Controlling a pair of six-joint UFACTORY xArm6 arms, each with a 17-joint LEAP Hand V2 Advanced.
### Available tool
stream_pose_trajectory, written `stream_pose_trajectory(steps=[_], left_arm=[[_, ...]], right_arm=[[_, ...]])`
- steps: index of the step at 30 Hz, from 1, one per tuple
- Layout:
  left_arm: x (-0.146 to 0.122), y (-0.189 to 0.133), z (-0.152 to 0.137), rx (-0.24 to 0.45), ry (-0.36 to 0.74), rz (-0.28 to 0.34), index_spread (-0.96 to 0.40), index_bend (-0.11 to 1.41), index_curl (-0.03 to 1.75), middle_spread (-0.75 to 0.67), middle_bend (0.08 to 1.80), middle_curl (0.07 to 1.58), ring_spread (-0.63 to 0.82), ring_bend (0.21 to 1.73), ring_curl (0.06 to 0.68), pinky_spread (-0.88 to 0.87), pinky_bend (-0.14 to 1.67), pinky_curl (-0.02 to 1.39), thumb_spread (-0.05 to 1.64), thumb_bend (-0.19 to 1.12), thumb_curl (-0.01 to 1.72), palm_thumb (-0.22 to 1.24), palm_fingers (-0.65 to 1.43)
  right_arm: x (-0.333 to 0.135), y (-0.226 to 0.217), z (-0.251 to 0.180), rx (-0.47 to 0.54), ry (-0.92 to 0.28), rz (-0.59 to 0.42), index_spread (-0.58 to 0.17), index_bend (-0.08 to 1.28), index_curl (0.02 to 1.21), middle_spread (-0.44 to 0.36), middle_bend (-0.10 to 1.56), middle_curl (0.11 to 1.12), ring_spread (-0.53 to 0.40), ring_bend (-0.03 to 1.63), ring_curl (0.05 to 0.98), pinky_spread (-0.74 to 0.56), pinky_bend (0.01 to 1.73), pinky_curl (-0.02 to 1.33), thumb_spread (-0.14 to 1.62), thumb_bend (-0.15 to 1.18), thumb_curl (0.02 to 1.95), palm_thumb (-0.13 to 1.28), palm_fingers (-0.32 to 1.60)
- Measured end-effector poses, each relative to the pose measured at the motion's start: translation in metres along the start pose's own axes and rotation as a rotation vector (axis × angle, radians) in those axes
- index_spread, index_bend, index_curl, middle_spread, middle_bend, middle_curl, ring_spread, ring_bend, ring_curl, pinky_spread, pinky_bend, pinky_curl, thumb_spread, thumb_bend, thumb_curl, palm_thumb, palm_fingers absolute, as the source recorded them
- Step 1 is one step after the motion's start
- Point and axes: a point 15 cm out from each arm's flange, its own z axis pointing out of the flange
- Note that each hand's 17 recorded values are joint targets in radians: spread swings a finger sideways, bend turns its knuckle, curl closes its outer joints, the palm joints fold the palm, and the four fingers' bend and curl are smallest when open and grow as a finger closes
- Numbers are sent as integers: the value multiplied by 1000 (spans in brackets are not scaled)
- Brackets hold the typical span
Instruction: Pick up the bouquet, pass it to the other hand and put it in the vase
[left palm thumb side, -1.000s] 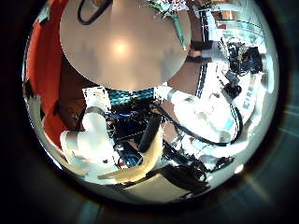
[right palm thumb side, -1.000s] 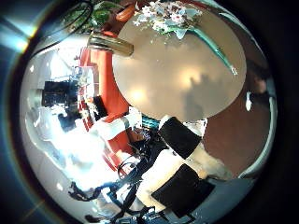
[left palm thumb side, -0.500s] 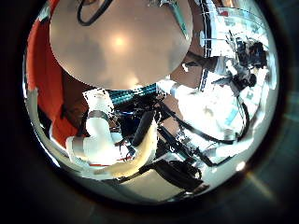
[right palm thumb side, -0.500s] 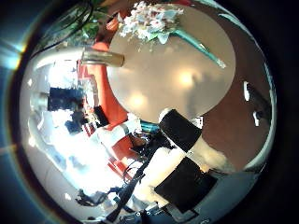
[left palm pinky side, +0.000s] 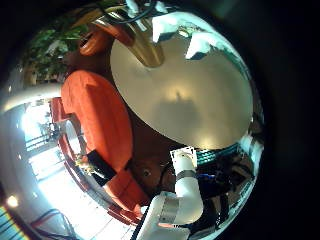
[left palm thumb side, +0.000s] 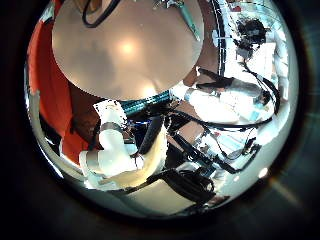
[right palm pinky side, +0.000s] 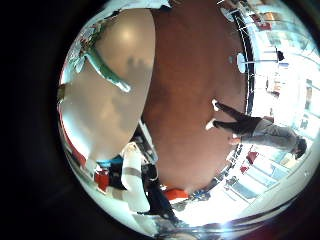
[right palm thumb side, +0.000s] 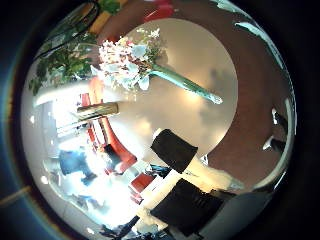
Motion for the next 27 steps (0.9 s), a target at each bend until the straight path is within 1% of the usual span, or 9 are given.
stream_pose_trajectory(steps=[3,7,15,21,27], left_arm=[[0,0,2,-8,1,-2,-37,170,328,245,196,377,405,648,190,464,349,328,1116,-21,289,216,185],[0,1,3,-12,1,-4,-37,168,329,244,196,375,405,646,189,463,347,328,1115,-19,291,220,186],[0,1,3,-14,1,-7,-37,169,332,244,196,374,405,643,186,463,343,327,1119,-20,292,231,191],[1,-1,5,-18,0,-1,-37,168,332,243,195,373,405,641,185,463,340,328,1122,-21,290,233,192],[1,-4,8,-23,1,3,-38,169,333,243,195,372,405,640,185,462,342,331,1123,-21,289,233,193]], right_arm=[[-4,-4,27,-17,1,1,-191,170,282,-3,383,422,-63,795,309,306,555,218,1072,-23,309,392,402],[-7,-5,51,-32,2,0,-191,172,292,-14,400,432,-90,817,316,284,567,212,1066,-25,312,394,396],[-6,1,80,-68,3,5,-198,179,316,-32,424,448,-120,829,324,267,601,205,1075,-20,319,416,386],[-6,4,93,-100,0,6,-209,185,336,-40,432,456,-129,835,328,254,609,194,1077,-24,324,425,379],[-6,2,110,-144,-9,10,-212,192,357,-40,423,458,-91,802,322,256,632,186,1077,-23,325,429,358]])
